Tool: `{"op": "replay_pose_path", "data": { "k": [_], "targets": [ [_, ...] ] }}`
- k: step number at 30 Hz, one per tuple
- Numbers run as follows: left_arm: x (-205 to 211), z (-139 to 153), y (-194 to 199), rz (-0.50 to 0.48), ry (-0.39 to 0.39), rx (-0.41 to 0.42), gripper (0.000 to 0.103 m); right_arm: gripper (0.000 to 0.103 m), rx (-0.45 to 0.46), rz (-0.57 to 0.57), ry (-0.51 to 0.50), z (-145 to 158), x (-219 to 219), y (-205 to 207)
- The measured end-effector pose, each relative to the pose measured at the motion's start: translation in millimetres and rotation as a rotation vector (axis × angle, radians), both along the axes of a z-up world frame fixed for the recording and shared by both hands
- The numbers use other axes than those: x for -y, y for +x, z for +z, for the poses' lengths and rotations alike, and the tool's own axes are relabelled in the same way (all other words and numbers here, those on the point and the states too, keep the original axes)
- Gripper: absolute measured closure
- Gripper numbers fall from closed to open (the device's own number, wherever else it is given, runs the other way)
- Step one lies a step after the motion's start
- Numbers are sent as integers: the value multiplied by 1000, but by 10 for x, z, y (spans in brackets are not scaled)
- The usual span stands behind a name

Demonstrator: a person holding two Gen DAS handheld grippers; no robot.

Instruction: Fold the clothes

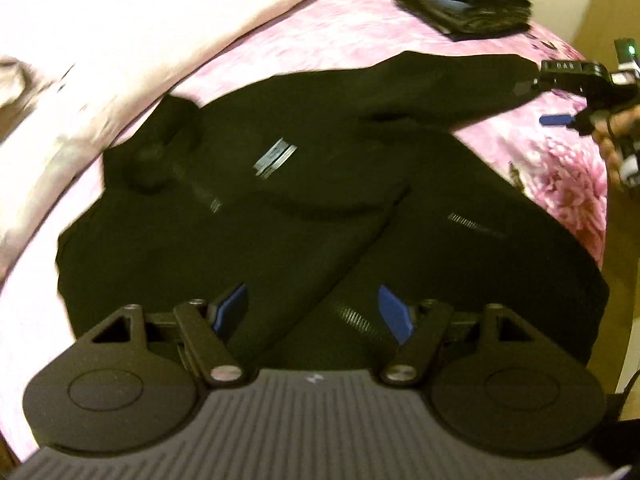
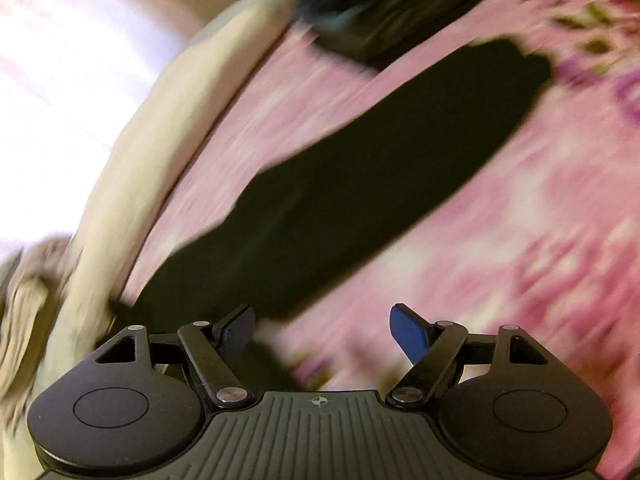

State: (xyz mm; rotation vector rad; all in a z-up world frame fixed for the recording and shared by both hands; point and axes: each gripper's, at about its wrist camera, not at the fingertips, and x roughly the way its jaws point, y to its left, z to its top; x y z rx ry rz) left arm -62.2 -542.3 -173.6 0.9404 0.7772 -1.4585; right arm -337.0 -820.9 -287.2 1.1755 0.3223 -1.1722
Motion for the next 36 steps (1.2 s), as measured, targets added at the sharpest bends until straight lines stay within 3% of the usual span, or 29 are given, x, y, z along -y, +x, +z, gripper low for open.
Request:
{"op": "replay_pose_path", "data": {
  "k": [8, 15, 16, 17, 18, 19, 20, 24, 29, 33, 36],
  "targets": [
    [517, -182, -372, -21, 3, 42, 35, 25, -8, -234, -34, -264, 743, -1244],
    [795, -318, -619, -45, 32, 12, 35, 26, 57, -267, -58, -609, 1165, -1567],
    [812, -326, -646, -53, 33, 9, 35, 31, 76, -276, -63, -619, 1193, -1581],
    [817, -328, -657, -57, 33, 7, 35, 65, 95, -286, -61, -623, 1208, -1599],
    [816, -327, -661, -55, 33, 7, 35, 82, 92, -293, -47, -606, 1226, -1611],
    [813, -323, -661, -52, 34, 7, 35, 91, 84, -299, -29, -584, 1245, -1622],
    [801, -310, -649, -44, 33, 6, 35, 93, 49, -294, -33, -521, 1254, -1594],
    [662, -189, -515, 8, 7, -6, 35, 93, -65, -160, -161, 61, 1290, -1167],
    [311, -16, -205, 89, -31, -10, 35, 93, -74, 89, -432, 1062, 1197, -132],
    [-129, 104, 126, 161, -51, -6, 35, 93, -36, 371, -690, 1812, 571, 1047],
    [-576, 140, 450, 230, -45, -1, 35, 93, 43, 655, -811, 2082, -285, 1942]
  ]
}}
